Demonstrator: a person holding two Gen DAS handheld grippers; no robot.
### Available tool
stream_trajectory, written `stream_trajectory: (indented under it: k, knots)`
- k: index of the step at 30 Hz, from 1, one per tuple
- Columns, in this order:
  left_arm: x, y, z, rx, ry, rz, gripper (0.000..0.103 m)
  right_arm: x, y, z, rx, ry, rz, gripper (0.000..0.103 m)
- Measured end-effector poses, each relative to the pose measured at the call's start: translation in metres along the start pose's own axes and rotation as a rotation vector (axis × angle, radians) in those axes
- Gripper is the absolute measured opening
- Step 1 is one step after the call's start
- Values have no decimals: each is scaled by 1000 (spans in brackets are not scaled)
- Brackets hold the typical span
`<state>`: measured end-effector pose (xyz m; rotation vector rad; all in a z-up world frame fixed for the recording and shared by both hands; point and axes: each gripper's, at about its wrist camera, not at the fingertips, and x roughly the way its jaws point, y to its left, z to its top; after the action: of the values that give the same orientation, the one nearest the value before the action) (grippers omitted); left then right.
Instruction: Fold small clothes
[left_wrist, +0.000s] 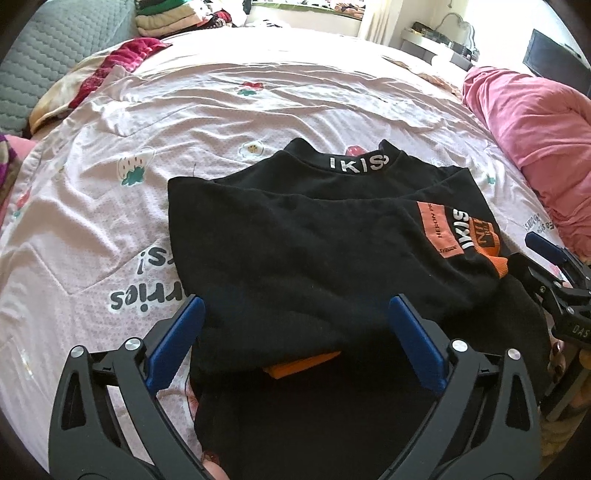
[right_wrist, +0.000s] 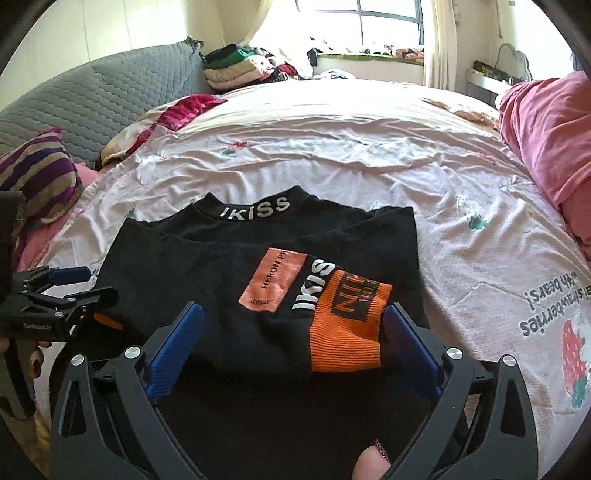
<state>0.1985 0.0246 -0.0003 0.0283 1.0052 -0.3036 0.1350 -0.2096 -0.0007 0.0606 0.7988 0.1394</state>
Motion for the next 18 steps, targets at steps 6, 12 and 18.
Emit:
stream_trajectory:
  k: [6, 12, 18]
  knots:
    - [-7, 0, -4, -9, -21, 12, 93, -9, -3, -2, 15, -16, 2, 98]
    - [-12, 0, -9, -46, -38, 3, 93, -17, -3, -3, 6, -35, -6, 98]
    - [-27, -7, -14, -36, -83, 13, 93, -32, -4, -6, 13, -61, 3, 98]
